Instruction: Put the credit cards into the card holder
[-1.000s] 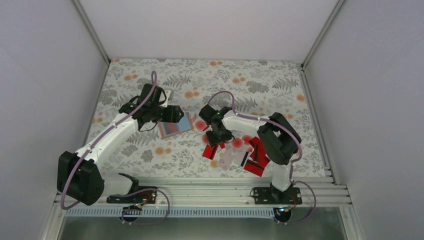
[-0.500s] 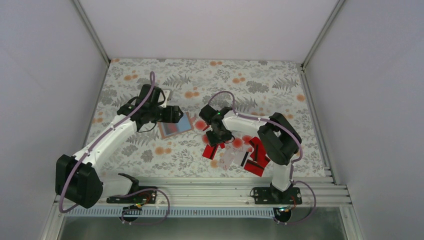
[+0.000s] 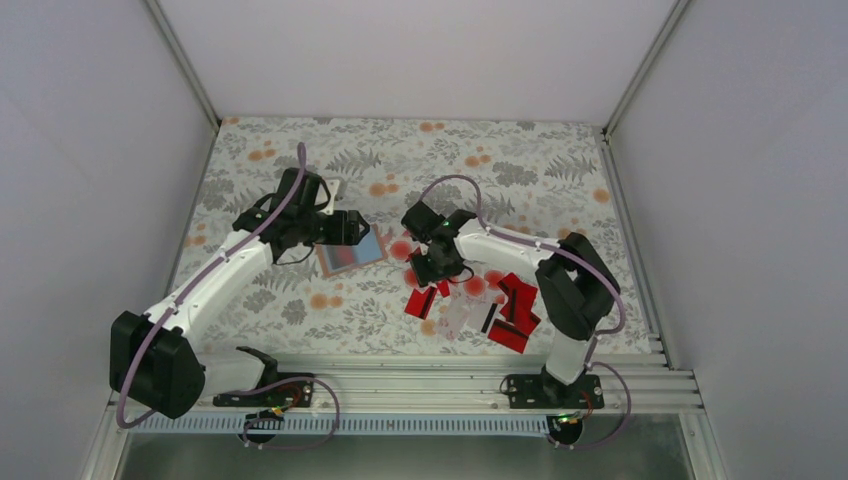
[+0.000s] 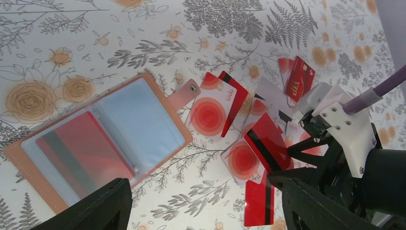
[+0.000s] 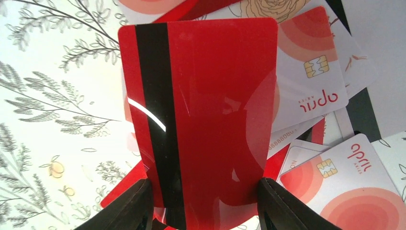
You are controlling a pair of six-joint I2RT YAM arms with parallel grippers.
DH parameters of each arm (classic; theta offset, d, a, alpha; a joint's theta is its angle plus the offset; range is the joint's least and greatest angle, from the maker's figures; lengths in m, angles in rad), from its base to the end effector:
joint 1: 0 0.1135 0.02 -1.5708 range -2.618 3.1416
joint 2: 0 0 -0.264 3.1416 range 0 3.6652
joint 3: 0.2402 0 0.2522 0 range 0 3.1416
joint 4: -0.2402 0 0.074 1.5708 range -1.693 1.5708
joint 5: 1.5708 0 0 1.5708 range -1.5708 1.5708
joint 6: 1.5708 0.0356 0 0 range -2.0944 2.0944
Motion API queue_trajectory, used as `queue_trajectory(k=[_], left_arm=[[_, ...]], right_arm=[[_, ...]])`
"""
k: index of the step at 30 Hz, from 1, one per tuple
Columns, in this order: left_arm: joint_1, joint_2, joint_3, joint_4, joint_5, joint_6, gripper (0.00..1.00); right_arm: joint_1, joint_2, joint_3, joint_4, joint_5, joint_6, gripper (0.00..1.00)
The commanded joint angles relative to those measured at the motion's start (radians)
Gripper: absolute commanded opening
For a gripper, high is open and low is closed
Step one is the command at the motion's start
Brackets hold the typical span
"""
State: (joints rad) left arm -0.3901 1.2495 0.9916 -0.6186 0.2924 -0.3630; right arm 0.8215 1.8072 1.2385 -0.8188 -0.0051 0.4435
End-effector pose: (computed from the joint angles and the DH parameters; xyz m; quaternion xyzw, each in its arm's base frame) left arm 0.2347 -0.1076 0.2765 0.0622 0.9296 -0.2512 0.2626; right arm 0.2318 0.2494 0.1810 -0.1873 0.9780 0.0561 0.0723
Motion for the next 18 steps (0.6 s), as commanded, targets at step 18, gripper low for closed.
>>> queue_trajectory(k=[18], left_arm=[[0.019, -0.017, 0.002, 0.277, 0.255, -0.325, 0.76]], right_arm=[[-0.065, -0.086, 0.281, 0.009, -0.234, 0.064, 0.54]])
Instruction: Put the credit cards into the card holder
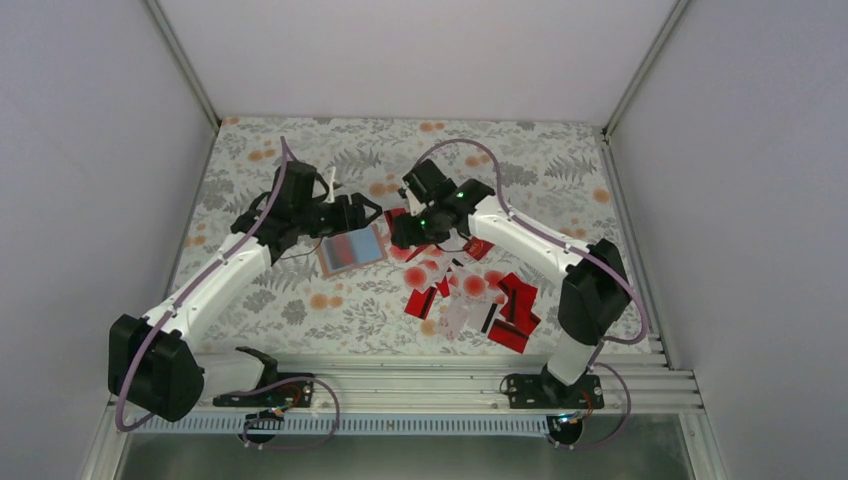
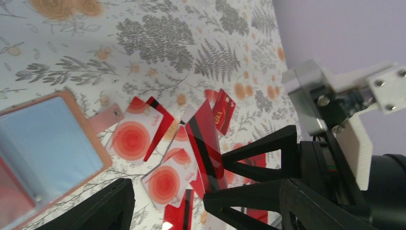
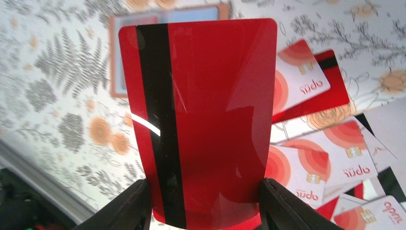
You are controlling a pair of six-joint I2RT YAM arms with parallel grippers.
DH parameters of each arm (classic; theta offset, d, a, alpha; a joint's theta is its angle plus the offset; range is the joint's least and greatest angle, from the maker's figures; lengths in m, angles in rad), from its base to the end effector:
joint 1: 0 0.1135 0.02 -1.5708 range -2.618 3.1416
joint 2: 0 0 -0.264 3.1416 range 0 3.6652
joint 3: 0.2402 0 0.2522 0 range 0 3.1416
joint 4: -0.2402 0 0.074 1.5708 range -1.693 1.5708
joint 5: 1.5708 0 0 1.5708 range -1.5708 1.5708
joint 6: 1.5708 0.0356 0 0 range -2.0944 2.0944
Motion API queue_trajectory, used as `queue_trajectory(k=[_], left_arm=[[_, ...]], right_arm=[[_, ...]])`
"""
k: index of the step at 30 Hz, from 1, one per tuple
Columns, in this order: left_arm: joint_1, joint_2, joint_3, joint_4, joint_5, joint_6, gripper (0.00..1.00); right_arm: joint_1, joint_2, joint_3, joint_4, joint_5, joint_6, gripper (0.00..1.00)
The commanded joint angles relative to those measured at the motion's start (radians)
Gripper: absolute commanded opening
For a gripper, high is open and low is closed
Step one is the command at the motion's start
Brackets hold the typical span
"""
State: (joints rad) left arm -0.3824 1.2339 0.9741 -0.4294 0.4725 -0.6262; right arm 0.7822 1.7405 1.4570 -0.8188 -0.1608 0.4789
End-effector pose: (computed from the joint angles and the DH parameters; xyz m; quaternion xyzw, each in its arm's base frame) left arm 0.2412 -0.1145 0.2905 -0.0078 0.8849 -0.3858 0.2609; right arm 0.2555 0.2619 0.2654 -0.1649 0.9556 0.1995 0.1408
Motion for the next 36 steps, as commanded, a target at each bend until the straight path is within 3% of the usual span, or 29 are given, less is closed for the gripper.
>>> queue_trajectory(k=[1, 5, 15, 36], left_arm=[[0.013, 0.001, 0.020, 0.103, 0.085, -0.065, 0.76], [0.021, 0.005, 0.024, 0.143, 0.109, -0.060, 0.75], [0.030, 0.092, 0.094, 0.154, 0.140, -0.035, 0.56], [0.005, 0.200, 0.144, 0.129, 0.153, -0.011, 0.28]], right_arm=[[-0.030, -0.017, 0.077, 0.013, -0.095, 0.035, 0.54], [-0.047, -0.009, 0.121, 0.021, -0.156, 0.055, 0.54], [-0.072, -0.008, 0.164, 0.030, -0.218, 0.069, 0.54], [-0.090, 0.015, 0.196, 0.026, -0.224, 0.059, 0.54]])
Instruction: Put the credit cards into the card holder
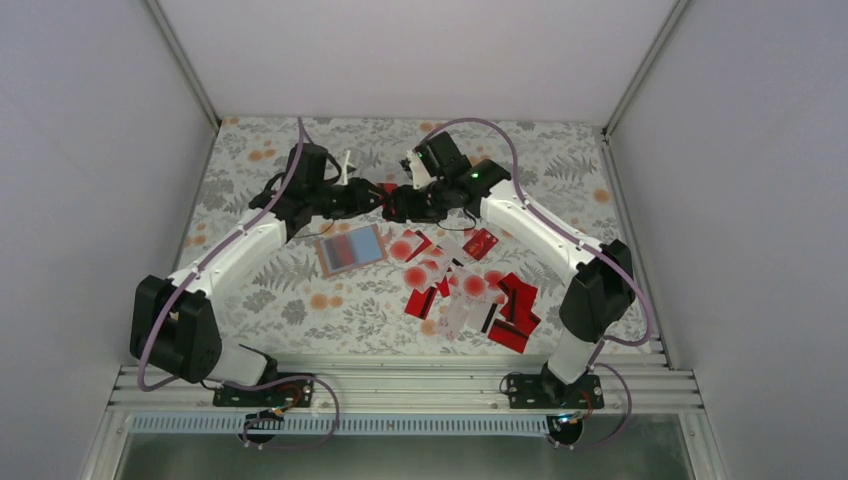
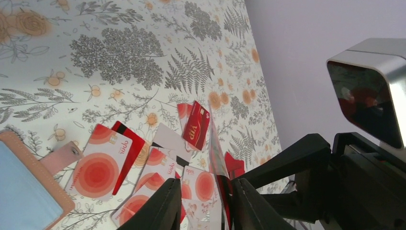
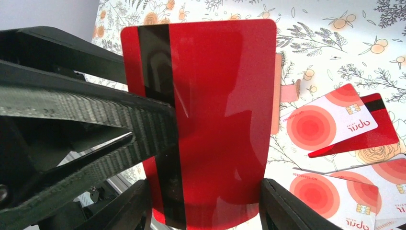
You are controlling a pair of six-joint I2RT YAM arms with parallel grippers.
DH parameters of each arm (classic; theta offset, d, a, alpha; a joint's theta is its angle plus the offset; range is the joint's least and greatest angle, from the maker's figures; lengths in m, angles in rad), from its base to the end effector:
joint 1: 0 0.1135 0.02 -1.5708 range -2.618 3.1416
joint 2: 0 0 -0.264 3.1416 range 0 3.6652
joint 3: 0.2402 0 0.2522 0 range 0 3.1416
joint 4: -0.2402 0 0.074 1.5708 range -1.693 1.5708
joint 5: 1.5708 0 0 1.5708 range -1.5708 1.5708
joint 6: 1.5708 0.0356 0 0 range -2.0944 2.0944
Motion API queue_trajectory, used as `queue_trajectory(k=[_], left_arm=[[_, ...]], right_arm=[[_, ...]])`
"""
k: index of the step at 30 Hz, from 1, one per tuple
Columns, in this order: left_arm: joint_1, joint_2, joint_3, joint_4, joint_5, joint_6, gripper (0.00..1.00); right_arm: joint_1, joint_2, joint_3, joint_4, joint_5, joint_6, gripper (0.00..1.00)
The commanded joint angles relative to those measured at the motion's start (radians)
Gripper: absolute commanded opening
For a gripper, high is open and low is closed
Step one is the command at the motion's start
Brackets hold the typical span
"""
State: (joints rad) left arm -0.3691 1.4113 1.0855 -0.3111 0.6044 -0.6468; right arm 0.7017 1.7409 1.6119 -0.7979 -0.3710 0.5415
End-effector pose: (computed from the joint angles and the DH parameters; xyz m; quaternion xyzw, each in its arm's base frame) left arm 0.2841 -0.1316 0.2912 0.0147 0.8628 -0.4412 0.2462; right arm 0.2816 0.2549 0.3160 -0.1328 0.9247 0.3233 0.1509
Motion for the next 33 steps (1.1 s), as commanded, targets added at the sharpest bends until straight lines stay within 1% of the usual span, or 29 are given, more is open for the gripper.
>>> queue_trajectory(k=[1, 2, 7, 8, 11, 12, 15, 19, 22, 27, 30, 33], left_arm=[[-0.009, 0.028, 0.036, 0.014, 0.024, 0.007, 0.26], [-0.010, 0.031, 0.036, 0.016, 0.024, 0.005, 0.25], [-0.016, 0.044, 0.039, 0.033, 0.038, 0.000, 0.06], [-0.017, 0.046, 0.038, 0.035, 0.040, -0.002, 0.03], [-0.017, 0.052, 0.035, 0.048, 0.042, -0.014, 0.02], [-0.016, 0.051, 0.036, 0.048, 0.037, -0.017, 0.02], [-0.014, 0.049, 0.053, 0.008, -0.001, -0.003, 0.02], [0.015, 0.033, 0.058, -0.072, -0.051, 0.038, 0.02], [0.074, 0.001, 0.013, -0.109, -0.056, 0.057, 0.02], [0.192, -0.051, -0.082, -0.166, -0.053, 0.118, 0.02], [0.226, -0.053, -0.127, -0.184, -0.042, 0.139, 0.03], [0.252, -0.025, -0.143, -0.214, -0.028, 0.166, 0.02]], right_arm=[[-0.011, 0.016, 0.044, 0.005, -0.014, -0.005, 0.54], [-0.012, 0.017, 0.043, 0.005, -0.013, -0.006, 0.54], [-0.017, 0.027, 0.051, 0.005, -0.020, -0.010, 0.54], [-0.017, 0.029, 0.052, 0.005, -0.021, -0.011, 0.54], [-0.020, 0.029, 0.055, 0.006, -0.020, -0.014, 0.54], [-0.023, 0.030, 0.055, 0.004, -0.019, -0.015, 0.57], [-0.031, 0.029, 0.057, -0.001, -0.013, -0.022, 0.71], [-0.062, 0.028, 0.049, -0.008, -0.011, -0.039, 0.80], [-0.085, 0.033, 0.041, 0.006, -0.055, -0.059, 0.81], [-0.095, 0.082, 0.041, 0.050, -0.187, -0.099, 0.79], [-0.095, 0.131, 0.048, 0.076, -0.269, -0.107, 0.76], [-0.096, 0.183, 0.061, 0.090, -0.316, -0.108, 0.72]])
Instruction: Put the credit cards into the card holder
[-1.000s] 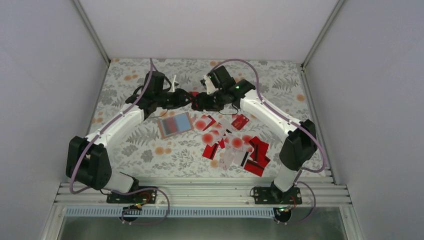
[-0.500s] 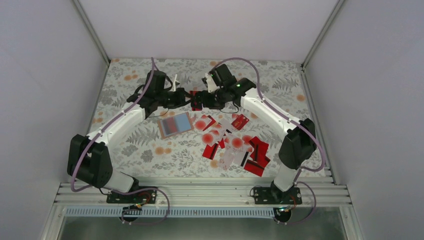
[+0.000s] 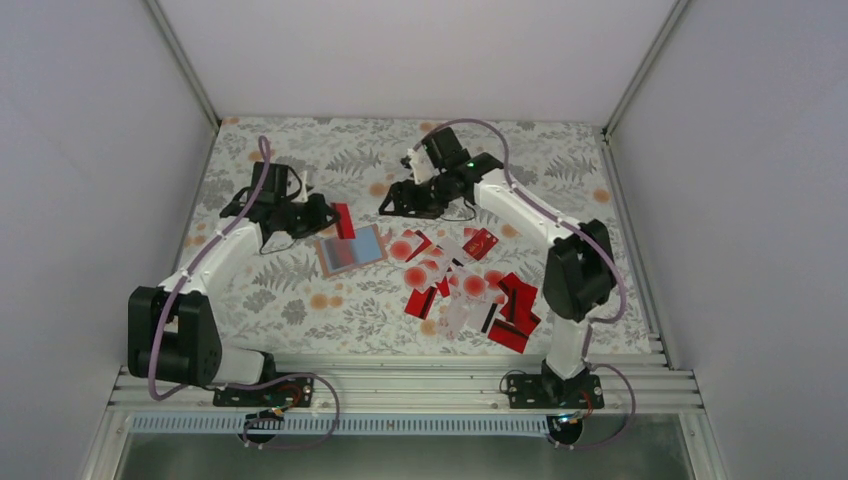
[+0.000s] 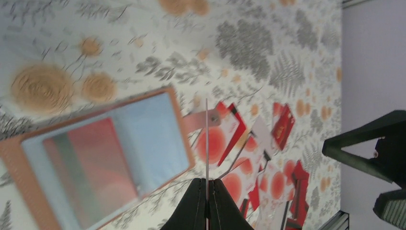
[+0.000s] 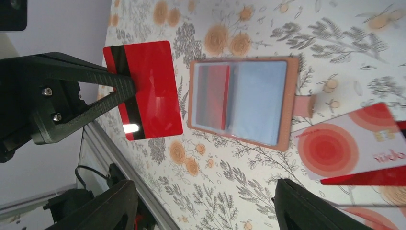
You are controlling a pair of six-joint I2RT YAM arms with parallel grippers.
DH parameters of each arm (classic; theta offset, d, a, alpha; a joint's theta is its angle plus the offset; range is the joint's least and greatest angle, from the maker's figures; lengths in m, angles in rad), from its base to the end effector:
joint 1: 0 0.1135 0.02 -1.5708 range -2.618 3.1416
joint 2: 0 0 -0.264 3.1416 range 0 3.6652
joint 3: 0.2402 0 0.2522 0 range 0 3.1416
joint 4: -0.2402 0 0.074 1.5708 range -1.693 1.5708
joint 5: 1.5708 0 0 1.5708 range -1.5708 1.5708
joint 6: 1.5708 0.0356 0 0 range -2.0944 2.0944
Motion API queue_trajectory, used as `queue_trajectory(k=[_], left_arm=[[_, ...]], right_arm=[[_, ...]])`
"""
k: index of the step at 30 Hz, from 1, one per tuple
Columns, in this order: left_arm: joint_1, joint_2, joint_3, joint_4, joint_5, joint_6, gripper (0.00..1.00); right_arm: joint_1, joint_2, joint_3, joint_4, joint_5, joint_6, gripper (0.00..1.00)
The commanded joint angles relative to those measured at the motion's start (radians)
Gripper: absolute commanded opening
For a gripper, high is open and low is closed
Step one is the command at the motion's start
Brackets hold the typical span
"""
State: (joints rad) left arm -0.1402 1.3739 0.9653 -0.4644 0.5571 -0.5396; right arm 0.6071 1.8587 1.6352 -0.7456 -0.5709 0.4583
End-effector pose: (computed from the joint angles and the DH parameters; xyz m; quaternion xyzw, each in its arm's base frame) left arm 0.2785 -0.0583 0.2503 -0.0871 0.9042 -0.3532 0.2237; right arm 0.3225 0.2474 0.2851 -0.1513 0.9077 0.3761 0.1084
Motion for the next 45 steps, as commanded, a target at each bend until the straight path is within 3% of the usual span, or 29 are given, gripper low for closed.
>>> queue_trajectory(k=[1, 13, 19, 45], left_arm=[[0.033, 0.029, -0.020, -0.082, 0.024, 0.074, 0.02], [0.109, 0.179, -0.048, -0.161, 0.148, 0.253, 0.02], [0.109, 0.243, -0.050, -0.106, 0.226, 0.266, 0.02], [0.109, 0.404, 0.026, -0.112, 0.244, 0.268, 0.02]], right_arm=[[-0.001, 0.086, 0.047, 0.036, -0.130, -0.028, 0.71], [0.001, 0.273, 0.168, 0.036, -0.254, -0.053, 0.61], [0.000, 0.336, 0.203, 0.033, -0.285, -0.063, 0.59], [-0.001, 0.509, 0.331, -0.020, -0.323, -0.112, 0.55]])
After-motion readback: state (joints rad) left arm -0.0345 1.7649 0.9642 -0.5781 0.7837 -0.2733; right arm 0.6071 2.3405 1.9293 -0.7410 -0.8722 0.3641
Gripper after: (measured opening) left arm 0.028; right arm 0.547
